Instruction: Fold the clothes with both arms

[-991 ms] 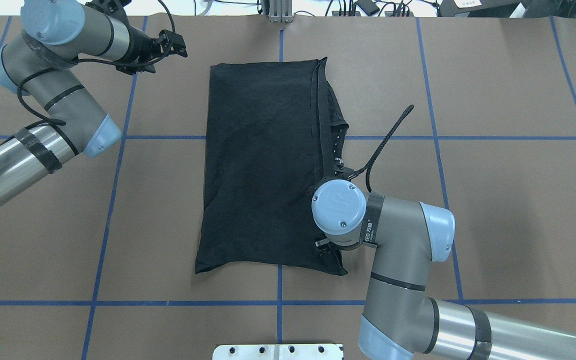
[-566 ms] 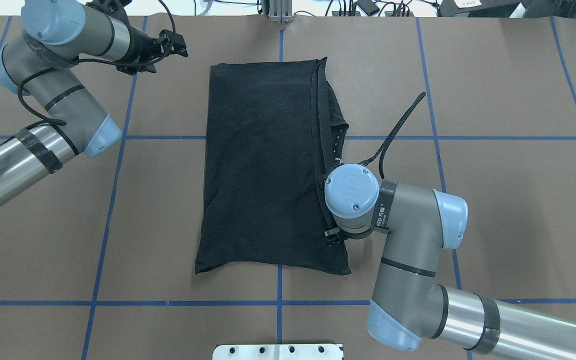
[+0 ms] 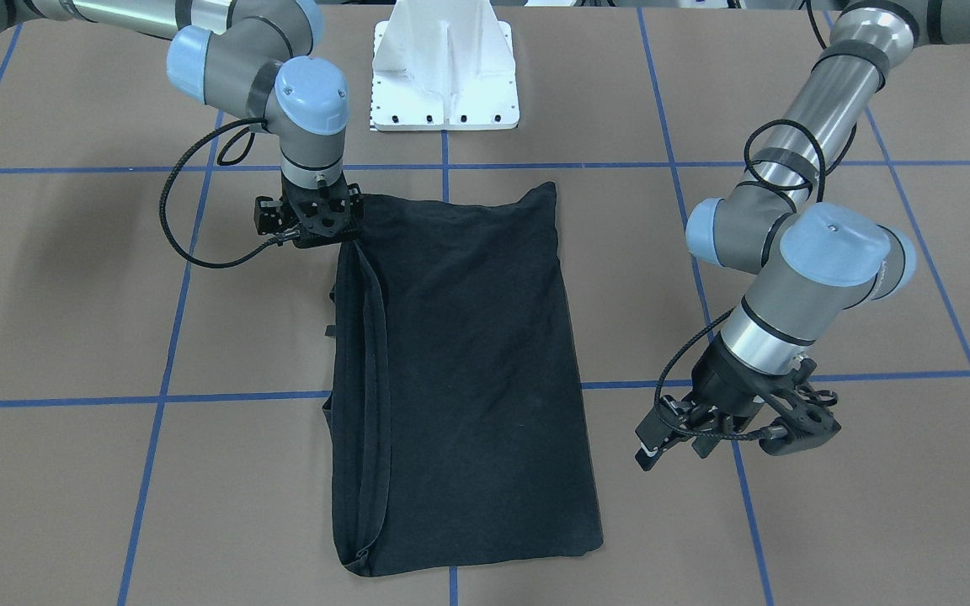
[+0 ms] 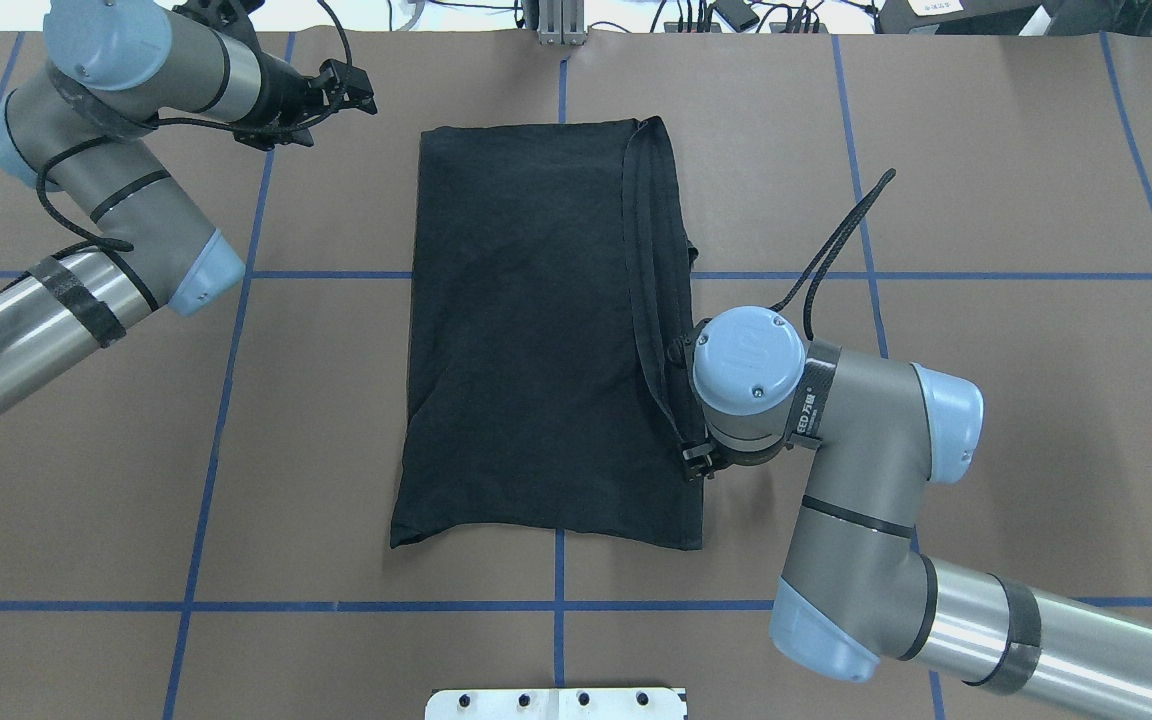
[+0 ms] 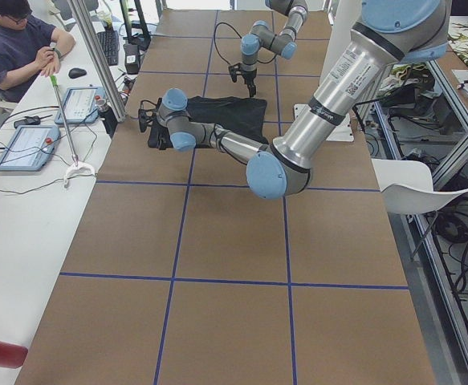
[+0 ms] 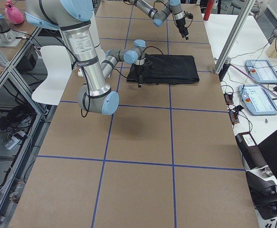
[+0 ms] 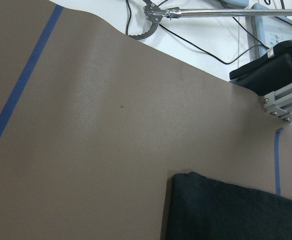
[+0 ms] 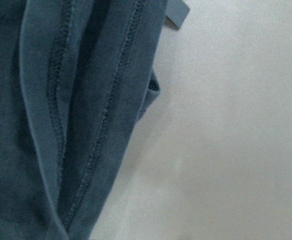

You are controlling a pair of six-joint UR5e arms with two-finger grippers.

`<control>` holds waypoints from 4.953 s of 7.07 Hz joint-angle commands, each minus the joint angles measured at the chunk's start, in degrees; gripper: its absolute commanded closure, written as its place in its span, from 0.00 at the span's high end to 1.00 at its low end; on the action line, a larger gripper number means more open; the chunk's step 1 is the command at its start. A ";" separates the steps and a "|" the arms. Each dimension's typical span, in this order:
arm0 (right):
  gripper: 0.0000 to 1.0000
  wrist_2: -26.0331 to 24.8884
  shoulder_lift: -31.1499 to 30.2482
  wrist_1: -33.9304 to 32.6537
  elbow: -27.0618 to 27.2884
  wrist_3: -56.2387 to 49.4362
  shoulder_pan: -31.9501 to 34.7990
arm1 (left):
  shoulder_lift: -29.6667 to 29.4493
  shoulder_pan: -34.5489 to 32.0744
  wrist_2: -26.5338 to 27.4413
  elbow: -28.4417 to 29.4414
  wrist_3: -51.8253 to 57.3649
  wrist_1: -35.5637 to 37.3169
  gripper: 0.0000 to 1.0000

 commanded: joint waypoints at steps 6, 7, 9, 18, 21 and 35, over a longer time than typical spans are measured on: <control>1.00 0.94 14.06 7.11 -13.64 0.04 4.11 | 0.09 0.02 -0.15 0.09 0.42 -0.01 1.00; 1.00 0.94 14.33 12.02 -18.38 0.04 4.99 | 0.09 0.02 -0.15 0.09 0.42 -0.10 1.00; 1.00 1.20 14.15 11.99 -19.31 -0.04 6.92 | 0.09 0.02 -0.15 0.09 0.33 -0.10 1.00; 1.00 2.61 13.72 6.36 -19.57 -0.04 5.87 | -0.09 0.02 -0.15 -0.17 0.07 -0.19 1.00; 1.00 4.09 12.49 6.27 -19.49 -1.61 8.41 | -0.09 0.02 -0.15 -0.26 -0.02 -0.19 1.00; 1.00 6.83 19.25 17.70 -33.53 -5.93 11.41 | 0.00 0.28 0.20 -4.64 0.59 -1.68 1.00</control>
